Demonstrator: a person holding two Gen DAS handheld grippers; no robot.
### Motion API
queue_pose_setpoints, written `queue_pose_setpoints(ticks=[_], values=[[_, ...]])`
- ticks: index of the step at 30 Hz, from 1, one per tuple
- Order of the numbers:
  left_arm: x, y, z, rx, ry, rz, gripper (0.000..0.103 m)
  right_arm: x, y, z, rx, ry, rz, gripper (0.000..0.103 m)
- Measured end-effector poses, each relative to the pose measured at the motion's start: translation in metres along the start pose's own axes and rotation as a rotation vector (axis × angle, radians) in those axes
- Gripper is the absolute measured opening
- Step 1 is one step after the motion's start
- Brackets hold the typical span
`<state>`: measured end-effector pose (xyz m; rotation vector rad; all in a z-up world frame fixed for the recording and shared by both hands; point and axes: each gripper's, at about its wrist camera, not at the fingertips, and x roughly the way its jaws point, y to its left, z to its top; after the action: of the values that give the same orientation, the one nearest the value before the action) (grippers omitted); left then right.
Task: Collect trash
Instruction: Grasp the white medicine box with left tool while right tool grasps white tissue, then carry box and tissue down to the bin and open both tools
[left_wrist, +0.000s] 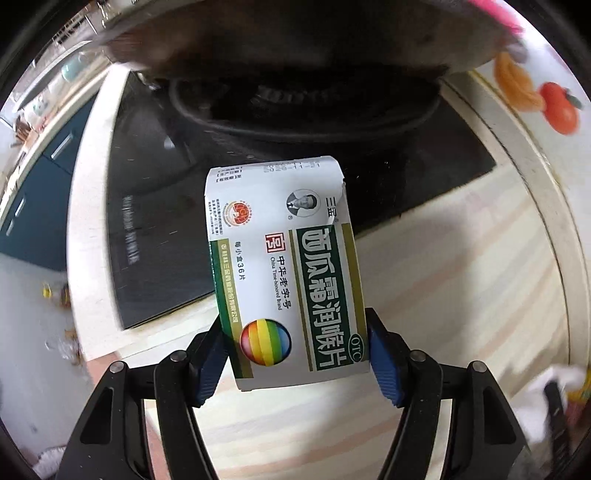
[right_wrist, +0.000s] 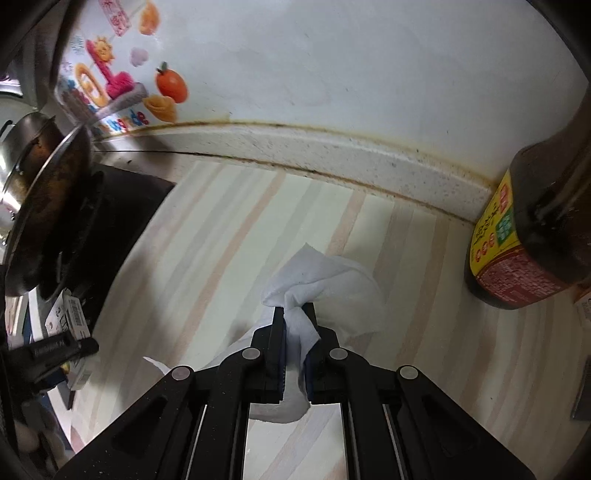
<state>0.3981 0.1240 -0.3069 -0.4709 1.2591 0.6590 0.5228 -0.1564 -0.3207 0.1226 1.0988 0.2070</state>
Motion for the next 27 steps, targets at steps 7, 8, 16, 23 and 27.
queue_pose_setpoints(ticks=[7, 8, 16, 23, 27], values=[[-0.057, 0.062, -0.06, 0.039, -0.085, -0.021, 0.065, -0.055, 0.032, -0.034, -0.072, -0.02, 0.071, 0.007], [-0.063, 0.074, -0.064, 0.034, -0.095, -0.019, 0.065, -0.062, 0.041, -0.041, -0.085, -0.015, 0.093, 0.007], [-0.091, 0.231, -0.11, -0.104, -0.141, -0.023, 0.065, -0.1, 0.145, -0.124, -0.268, 0.06, 0.272, 0.007], [-0.069, 0.371, -0.17, -0.323, -0.087, -0.012, 0.065, -0.107, 0.255, -0.235, -0.441, 0.205, 0.443, 0.007], [-0.019, 0.434, -0.198, -0.437, -0.036, -0.023, 0.065, -0.08, 0.318, -0.313, -0.539, 0.292, 0.515, 0.007]])
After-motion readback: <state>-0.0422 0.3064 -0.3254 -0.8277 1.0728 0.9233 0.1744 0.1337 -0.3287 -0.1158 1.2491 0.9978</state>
